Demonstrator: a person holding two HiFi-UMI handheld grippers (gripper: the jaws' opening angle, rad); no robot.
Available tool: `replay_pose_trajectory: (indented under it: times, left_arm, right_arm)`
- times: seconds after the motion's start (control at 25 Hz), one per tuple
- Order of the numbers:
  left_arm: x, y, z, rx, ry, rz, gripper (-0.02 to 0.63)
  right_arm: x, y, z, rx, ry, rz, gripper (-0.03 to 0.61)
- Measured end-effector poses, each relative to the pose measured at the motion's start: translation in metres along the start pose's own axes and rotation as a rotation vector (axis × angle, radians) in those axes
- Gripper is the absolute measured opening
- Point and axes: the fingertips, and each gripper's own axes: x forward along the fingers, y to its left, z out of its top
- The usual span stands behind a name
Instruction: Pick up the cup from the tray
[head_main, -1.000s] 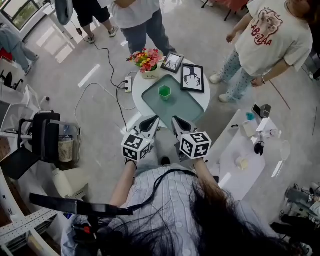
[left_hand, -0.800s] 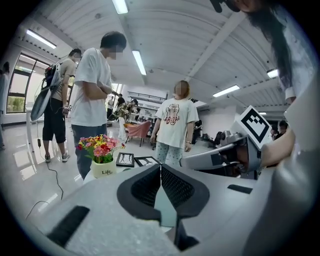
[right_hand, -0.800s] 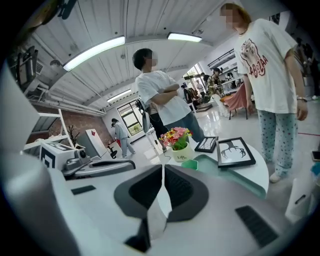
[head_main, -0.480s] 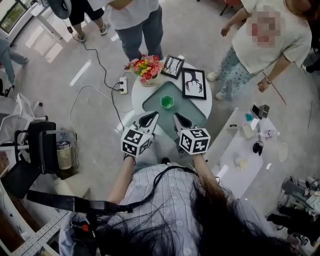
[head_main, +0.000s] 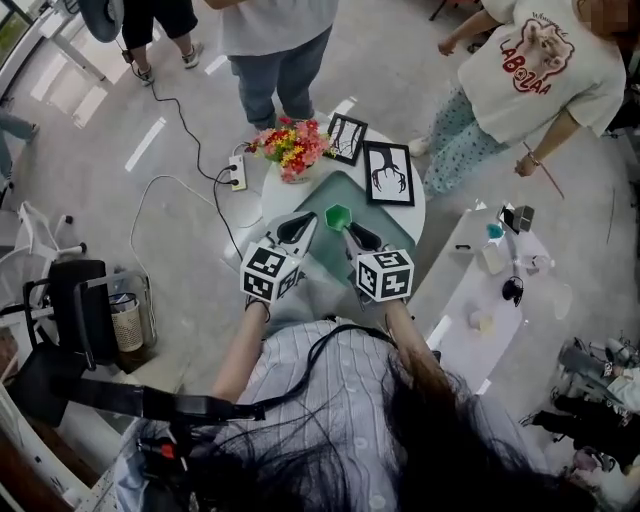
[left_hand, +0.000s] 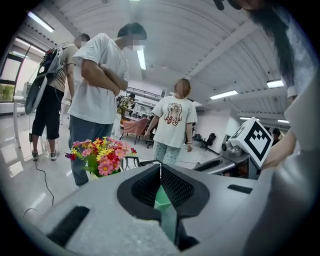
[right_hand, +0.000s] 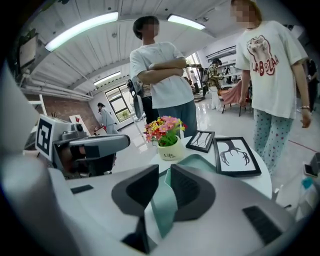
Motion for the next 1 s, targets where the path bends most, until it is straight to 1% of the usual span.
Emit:
replay_pose_trajectory:
  times: [0.08, 0.2, 0.4, 0.64, 0.8, 1.0]
  left_arm:
    - [0.004, 0.008, 0.004, 0.0, 0.001, -0.01, 0.015]
    - [0.012, 0.019, 0.008, 0.0, 0.007, -0.029, 0.015]
    - [0.026, 0.031, 0.007, -0.002, 0.032, -0.066, 0.015]
    - [0.037, 0.041, 0.007, -0.002, 0.047, -0.1, 0.015]
    - [0.036, 0.05, 0.005, -0.007, 0.055, -0.106, 0.015]
    - [0.033, 0.062, 0.005, -0.018, 0.059, -0.093, 0.015]
  right_arm:
    - [0.009, -0.001, -0.002, -0.022, 0.028, -0.007, 0.063]
    - [0.021, -0.003, -0.006, -0.017, 0.066, -0.006, 0.14]
    - [0.037, -0.012, -0.015, 0.002, 0.112, -0.021, 0.202]
    - [0.056, -0.024, -0.035, -0.063, 0.185, -0.069, 0.331]
    - [0.072, -0.032, -0.054, -0.066, 0.26, -0.098, 0.364]
    - [0.092, -0.037, -0.06, -0.097, 0.314, -0.12, 0.365]
